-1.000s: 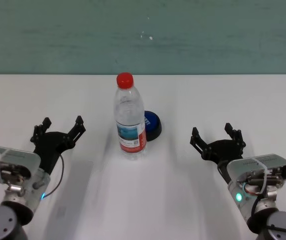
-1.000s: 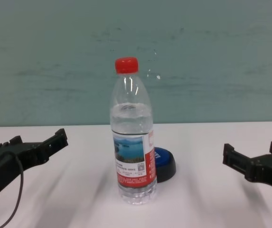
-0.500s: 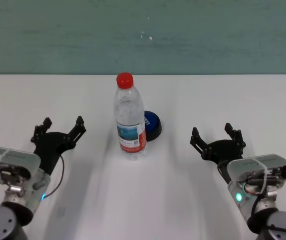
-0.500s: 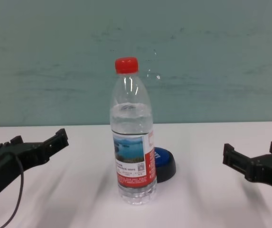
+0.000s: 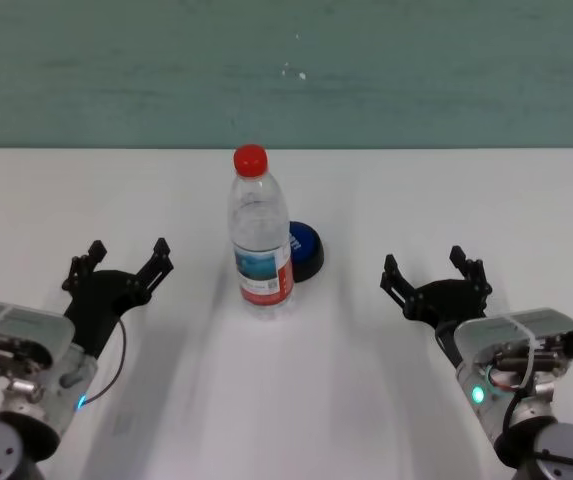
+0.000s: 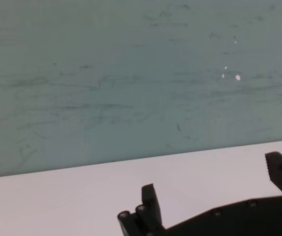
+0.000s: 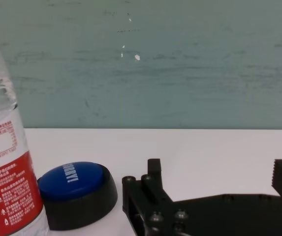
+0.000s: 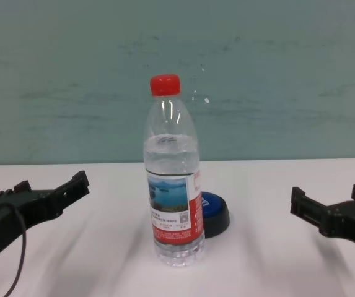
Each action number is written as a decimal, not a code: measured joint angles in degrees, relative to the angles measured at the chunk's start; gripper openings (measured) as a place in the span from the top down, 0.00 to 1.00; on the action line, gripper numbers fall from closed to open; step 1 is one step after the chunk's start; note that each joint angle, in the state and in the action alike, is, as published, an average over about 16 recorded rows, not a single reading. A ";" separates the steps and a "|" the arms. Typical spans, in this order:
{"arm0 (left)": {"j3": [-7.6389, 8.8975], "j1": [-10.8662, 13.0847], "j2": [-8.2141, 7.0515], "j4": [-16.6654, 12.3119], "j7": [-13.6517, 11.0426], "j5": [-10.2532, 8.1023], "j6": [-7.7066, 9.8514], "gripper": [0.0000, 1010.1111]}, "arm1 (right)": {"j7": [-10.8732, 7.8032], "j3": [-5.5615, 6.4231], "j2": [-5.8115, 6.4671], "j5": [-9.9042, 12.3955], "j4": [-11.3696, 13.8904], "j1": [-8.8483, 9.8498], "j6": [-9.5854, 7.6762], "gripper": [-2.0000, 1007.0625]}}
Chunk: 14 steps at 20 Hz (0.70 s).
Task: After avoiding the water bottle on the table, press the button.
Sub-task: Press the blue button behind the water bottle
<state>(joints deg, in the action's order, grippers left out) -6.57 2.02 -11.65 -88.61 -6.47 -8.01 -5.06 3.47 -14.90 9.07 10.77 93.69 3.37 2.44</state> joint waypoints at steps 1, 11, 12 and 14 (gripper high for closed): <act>0.19 0.20 0.04 -0.13 -0.26 0.08 -0.10 0.00 | 0.00 0.00 0.00 0.00 0.00 0.00 0.00 0.00; 2.22 2.37 0.00 -1.61 -2.63 0.77 -1.37 0.00 | 0.00 0.00 0.00 0.00 0.00 0.00 0.00 0.00; 2.43 2.59 -0.06 -1.77 -2.86 0.77 -1.52 0.00 | 0.00 0.00 0.00 0.00 0.00 0.00 0.00 0.00; 2.81 3.03 -0.24 -2.07 -3.33 0.75 -1.84 0.00 | 0.00 0.00 0.00 0.00 0.00 0.00 0.00 0.00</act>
<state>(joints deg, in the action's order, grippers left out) -3.76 5.05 -11.88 -90.68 -9.79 -7.26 -6.91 3.47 -14.89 9.07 10.77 93.69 3.37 2.44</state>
